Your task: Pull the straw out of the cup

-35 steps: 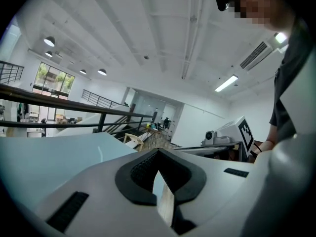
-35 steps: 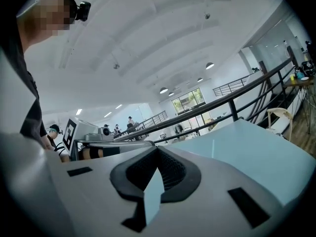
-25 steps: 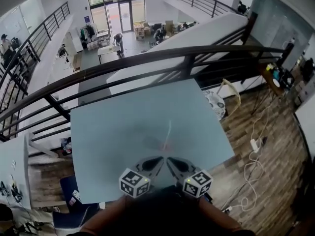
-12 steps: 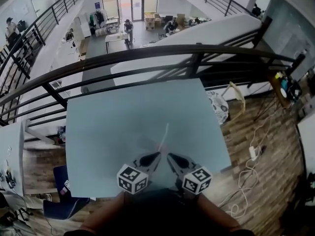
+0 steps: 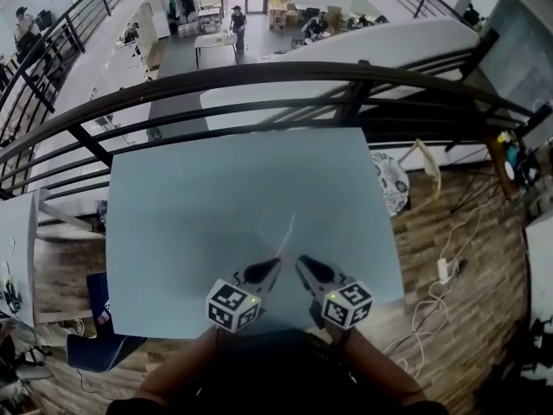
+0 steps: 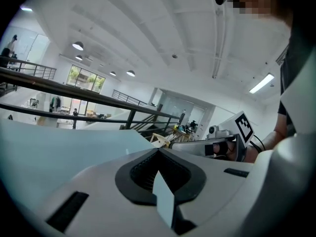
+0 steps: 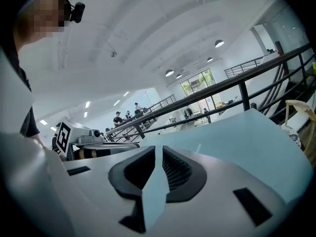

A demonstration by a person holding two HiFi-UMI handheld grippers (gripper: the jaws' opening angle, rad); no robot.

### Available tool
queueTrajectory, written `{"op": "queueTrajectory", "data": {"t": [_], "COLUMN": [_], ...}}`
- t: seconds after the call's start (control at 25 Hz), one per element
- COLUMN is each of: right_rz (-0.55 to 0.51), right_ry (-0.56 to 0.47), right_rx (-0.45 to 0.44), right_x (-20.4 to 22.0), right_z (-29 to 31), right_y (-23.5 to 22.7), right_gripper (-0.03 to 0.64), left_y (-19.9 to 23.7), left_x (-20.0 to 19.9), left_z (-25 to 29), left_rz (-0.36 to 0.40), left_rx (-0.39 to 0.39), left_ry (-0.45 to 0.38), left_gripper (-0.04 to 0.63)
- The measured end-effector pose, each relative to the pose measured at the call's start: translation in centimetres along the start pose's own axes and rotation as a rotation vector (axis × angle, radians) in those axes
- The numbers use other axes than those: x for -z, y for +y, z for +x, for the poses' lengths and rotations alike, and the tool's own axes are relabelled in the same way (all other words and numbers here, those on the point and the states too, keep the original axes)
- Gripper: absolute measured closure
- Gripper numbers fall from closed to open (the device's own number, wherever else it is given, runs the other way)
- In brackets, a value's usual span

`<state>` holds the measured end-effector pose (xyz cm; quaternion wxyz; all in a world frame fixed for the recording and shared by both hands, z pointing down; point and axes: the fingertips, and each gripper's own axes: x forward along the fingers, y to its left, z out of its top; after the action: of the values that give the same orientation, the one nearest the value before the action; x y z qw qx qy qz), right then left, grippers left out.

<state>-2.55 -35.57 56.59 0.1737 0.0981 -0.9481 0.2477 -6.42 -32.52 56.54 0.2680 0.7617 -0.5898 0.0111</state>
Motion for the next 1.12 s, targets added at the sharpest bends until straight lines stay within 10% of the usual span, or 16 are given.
{"op": "queueTrajectory", "data": {"t": [1.12], "right_rz": [0.116], "right_ry": [0.202], "right_rx": [-0.037], "right_x": [6.4], "right_z": [9.6], "right_y": [-8.8], "right_gripper": [0.485], "left_y": [6.3], "left_x": [5.2], "left_z": [6.0], "left_rz": [-0.07], "left_rx": [-0.082], "left_ry": [0.088], "left_gripper": [0.584]}}
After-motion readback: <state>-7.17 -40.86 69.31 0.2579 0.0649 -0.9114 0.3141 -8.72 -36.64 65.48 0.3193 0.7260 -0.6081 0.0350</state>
